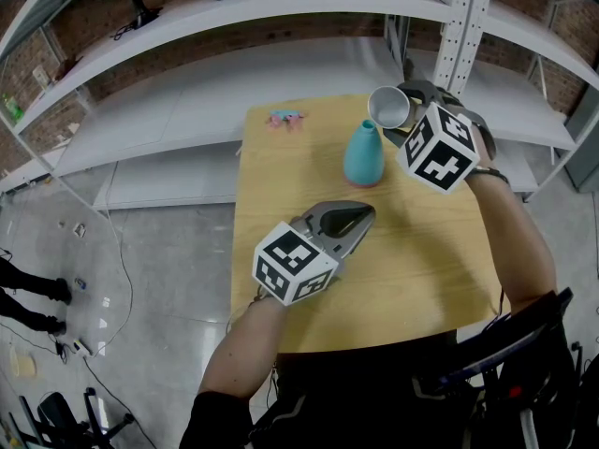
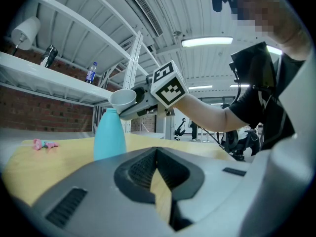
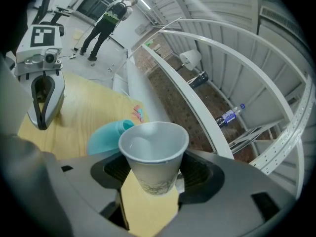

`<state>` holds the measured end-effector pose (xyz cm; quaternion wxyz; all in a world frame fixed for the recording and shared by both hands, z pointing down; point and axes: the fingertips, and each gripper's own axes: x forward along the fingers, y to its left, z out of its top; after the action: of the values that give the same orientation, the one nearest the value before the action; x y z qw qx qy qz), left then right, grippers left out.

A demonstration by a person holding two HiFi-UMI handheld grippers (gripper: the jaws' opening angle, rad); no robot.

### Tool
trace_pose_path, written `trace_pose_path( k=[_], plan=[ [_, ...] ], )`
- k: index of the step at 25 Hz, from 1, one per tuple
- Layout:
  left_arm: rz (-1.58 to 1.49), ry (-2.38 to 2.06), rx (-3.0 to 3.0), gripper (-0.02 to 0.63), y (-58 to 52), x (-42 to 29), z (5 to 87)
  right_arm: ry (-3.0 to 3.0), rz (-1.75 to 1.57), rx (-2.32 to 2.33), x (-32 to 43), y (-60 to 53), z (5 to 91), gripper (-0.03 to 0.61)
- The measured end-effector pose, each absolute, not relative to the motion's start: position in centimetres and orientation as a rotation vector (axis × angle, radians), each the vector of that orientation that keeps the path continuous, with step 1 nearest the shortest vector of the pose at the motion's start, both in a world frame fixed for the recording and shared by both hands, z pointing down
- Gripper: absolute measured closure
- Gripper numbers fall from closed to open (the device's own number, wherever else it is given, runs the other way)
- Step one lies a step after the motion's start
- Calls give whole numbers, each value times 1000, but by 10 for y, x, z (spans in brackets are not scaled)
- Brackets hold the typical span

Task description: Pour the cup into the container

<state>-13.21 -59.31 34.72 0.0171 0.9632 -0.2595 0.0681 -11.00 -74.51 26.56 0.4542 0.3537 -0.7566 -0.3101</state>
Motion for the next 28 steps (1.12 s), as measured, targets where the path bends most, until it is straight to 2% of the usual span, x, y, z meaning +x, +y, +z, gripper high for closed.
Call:
trace_pose_path(
  k=[28],
  plan=[
    [210, -794, 2997, 612, -593, -132, 347, -1725, -885, 842, -116, -751, 266, 273]
  ],
)
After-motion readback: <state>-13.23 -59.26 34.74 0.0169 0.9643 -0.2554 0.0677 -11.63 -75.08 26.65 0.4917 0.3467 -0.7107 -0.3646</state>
